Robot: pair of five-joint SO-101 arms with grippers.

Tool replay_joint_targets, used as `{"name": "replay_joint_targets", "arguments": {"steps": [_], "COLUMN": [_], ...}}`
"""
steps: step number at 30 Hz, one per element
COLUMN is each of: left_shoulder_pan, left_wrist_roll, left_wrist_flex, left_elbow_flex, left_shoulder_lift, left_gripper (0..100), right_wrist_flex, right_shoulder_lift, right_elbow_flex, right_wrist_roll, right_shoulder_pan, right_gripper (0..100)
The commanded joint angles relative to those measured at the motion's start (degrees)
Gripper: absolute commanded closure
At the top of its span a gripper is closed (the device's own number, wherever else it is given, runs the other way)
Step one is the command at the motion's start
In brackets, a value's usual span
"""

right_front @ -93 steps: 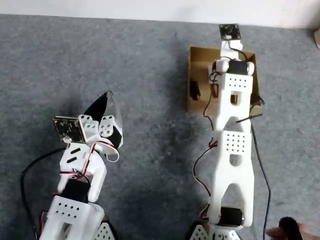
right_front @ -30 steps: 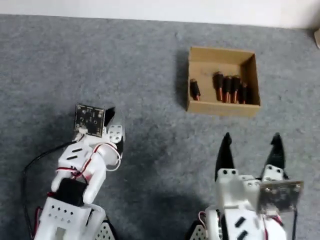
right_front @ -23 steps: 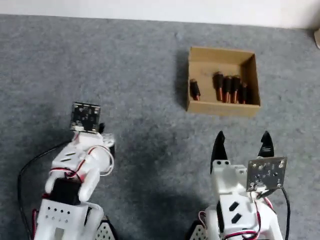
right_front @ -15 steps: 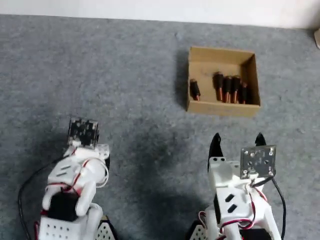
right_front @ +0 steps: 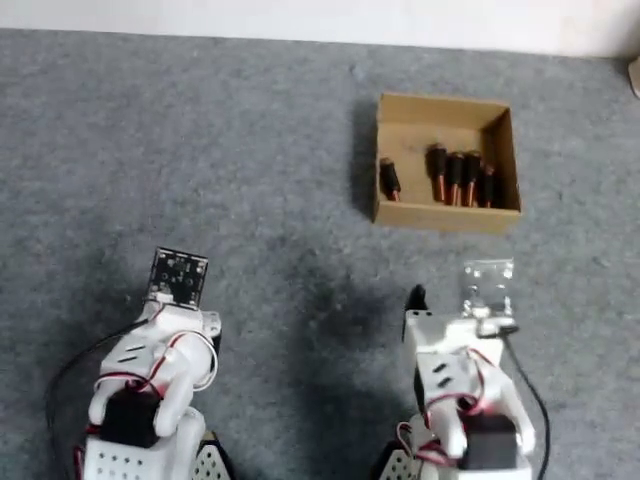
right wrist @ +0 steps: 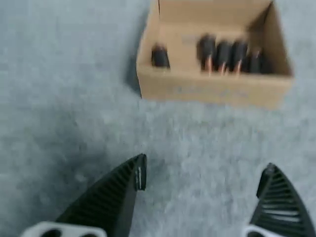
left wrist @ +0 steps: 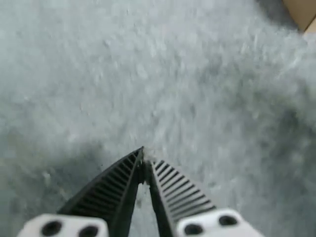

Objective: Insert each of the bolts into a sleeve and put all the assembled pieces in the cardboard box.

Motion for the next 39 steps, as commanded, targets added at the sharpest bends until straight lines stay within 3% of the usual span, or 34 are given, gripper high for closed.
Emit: {"name": "replay_joint_targets", "arguments": {"steps": [1,5,9,16,39], "left_shoulder_pan": [-0.13,2.15,2.15,2.15,2.51], "left_wrist_roll": [-0.35,-0.26,-0.26,-0.26,-0.09], "left_wrist_flex": [0.0,-1.23,3.34,4.13,5.36], "left_elbow_flex": [5.41,10.51,10.42,10.42,10.42], "left_shoulder_lift": [-0.48,-0.22,-0.22,-0.22,-0.22], "left_gripper": [99,99,99,99,99], "right_wrist_flex": [-7.87,-15.34,-12.79,2.51,2.42], "right_shoulder_lift": [-0.04,0.48,-0.22,-0.57,-0.57], "right_elbow_flex": [12.26,25.98,23.34,22.81,22.81], "right_wrist_roll": [-0.35,-0.35,-0.35,-0.26,-0.26], "right_shoulder_pan": [-0.13,-0.04,1.36,1.36,1.36], "right_gripper": [67.0,67.0,67.0,67.0,67.0]}}
